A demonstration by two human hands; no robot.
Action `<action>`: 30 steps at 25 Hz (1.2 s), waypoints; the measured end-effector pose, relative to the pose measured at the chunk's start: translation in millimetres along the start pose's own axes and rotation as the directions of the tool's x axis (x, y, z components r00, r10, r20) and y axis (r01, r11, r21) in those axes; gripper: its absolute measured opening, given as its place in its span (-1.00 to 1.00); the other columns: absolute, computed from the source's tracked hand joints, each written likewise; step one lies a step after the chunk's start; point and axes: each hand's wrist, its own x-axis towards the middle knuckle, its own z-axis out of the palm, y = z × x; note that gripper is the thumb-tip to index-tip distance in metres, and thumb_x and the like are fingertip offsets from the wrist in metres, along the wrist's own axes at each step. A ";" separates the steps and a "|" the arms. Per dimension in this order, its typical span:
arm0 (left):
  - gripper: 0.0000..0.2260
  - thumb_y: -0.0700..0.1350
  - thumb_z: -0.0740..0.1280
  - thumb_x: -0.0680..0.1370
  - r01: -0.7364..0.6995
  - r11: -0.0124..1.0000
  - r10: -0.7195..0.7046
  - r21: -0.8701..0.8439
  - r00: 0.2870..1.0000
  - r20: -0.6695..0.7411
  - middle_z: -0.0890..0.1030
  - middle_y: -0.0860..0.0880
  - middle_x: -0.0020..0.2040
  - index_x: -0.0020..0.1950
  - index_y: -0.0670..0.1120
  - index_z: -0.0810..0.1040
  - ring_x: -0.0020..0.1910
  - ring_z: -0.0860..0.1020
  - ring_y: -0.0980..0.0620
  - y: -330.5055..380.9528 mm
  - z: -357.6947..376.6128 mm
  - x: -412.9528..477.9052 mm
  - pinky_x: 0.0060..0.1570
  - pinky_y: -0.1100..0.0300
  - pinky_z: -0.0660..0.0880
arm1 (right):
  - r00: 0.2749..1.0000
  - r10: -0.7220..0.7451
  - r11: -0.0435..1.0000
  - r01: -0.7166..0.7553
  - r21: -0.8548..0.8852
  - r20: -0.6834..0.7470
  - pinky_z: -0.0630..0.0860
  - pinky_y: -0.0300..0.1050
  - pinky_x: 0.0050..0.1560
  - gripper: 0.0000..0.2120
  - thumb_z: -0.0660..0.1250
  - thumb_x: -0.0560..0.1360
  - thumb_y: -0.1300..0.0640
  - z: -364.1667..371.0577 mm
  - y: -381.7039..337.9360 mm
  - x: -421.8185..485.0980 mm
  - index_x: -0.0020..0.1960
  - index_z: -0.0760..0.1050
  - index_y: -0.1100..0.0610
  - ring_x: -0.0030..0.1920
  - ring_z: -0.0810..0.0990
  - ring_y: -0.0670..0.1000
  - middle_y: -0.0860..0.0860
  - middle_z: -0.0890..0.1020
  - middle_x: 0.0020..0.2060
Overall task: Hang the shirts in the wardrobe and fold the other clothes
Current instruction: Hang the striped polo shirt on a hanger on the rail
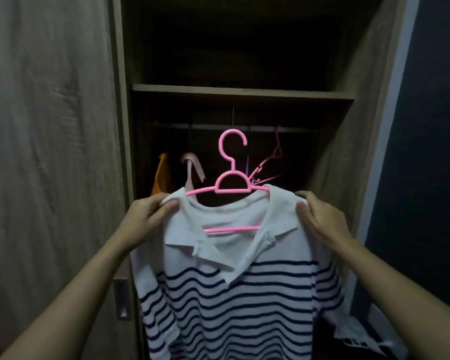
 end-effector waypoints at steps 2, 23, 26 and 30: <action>-0.63 0.26 0.15 0.46 0.024 1.000 -0.023 -0.015 0.999 0.034 0.64 0.06 -0.11 0.07 0.09 0.59 -0.13 0.58 0.17 -1.2 -4.9 -3.8 -0.16 0.18 0.49 | 0.996 0.059 0.998 -0.058 -0.014 0.067 0.44 -0.03 -0.12 -0.31 -0.22 0.40 -0.39 1.5 18.6 -10.6 0.29 0.32 -0.04 0.00 0.60 0.17 0.11 0.64 0.03; -0.86 -0.06 0.27 0.57 0.304 0.944 -0.312 -0.128 0.949 -0.046 0.61 -0.13 -0.13 -0.05 -0.06 0.60 -0.11 0.58 -0.17 -51.5 -12.4 -19.4 -0.15 0.00 0.51 | 0.987 0.105 0.935 -0.057 0.350 -0.120 0.39 -0.01 -0.26 -0.84 0.25 0.48 -0.12 -11.2 -7.9 21.7 -0.12 0.45 -0.04 -0.38 0.40 -0.10 -0.07 0.47 -0.39; -0.80 -0.08 0.19 0.61 0.363 0.929 -0.365 0.065 0.931 0.024 0.60 -0.13 -0.09 0.03 -0.10 0.59 -0.12 0.55 -0.14 -53.3 -18.4 -12.0 -0.16 0.10 0.46 | 0.986 0.115 0.939 -0.069 0.336 -0.118 0.36 -0.05 -0.27 -0.85 0.26 0.49 -0.10 -10.5 -6.8 22.0 -0.12 0.45 -0.03 -0.38 0.39 -0.11 -0.08 0.45 -0.41; -0.84 -0.05 0.18 0.62 0.365 0.930 -0.365 0.031 0.931 -0.010 0.61 -0.07 0.01 0.07 0.02 0.53 -0.11 0.56 0.01 -52.8 -36.1 -7.6 -0.13 0.13 0.51 | 0.982 0.151 0.920 -0.100 0.379 -0.109 0.32 -0.08 -0.26 -0.86 0.27 0.51 -0.04 -9.5 2.5 18.0 -0.22 0.43 -0.10 -0.38 0.36 -0.12 -0.08 0.41 -0.43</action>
